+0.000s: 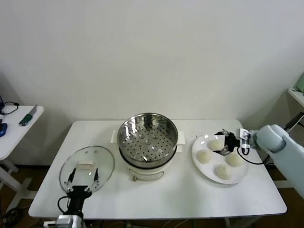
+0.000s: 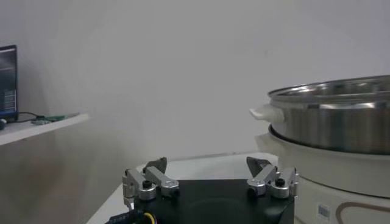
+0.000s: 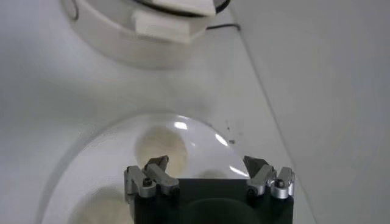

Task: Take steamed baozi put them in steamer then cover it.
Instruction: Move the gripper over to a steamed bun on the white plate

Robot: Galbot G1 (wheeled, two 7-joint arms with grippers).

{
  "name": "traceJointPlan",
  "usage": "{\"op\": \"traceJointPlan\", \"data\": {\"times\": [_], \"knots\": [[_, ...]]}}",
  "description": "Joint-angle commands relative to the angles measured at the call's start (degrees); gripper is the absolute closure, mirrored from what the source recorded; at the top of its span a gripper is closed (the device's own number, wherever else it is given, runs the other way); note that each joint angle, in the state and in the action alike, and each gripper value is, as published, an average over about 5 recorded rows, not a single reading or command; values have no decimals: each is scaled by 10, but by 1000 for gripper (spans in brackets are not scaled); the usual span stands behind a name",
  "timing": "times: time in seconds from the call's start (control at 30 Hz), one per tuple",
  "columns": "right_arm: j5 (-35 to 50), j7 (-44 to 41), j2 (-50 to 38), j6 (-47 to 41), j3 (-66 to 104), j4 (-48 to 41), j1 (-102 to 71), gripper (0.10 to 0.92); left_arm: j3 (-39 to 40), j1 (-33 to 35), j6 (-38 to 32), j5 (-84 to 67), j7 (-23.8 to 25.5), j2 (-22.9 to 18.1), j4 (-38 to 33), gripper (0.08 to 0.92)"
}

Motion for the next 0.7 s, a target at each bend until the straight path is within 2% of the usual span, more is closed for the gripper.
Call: {"op": "traceJointPlan", "data": {"times": [0.03, 0.43, 0.7], "knots": [[-63, -100, 81, 68, -254, -202, 230, 203, -4, 0, 3, -8, -1, 2, 3, 177], [-116, -80, 185, 114, -225, -350, 194, 203, -22, -9, 15, -28, -1, 13, 8, 177], [-143, -54, 224, 130, -170, -391, 163, 203, -22, -16, 18, -27, -1, 17, 18, 177]]}}
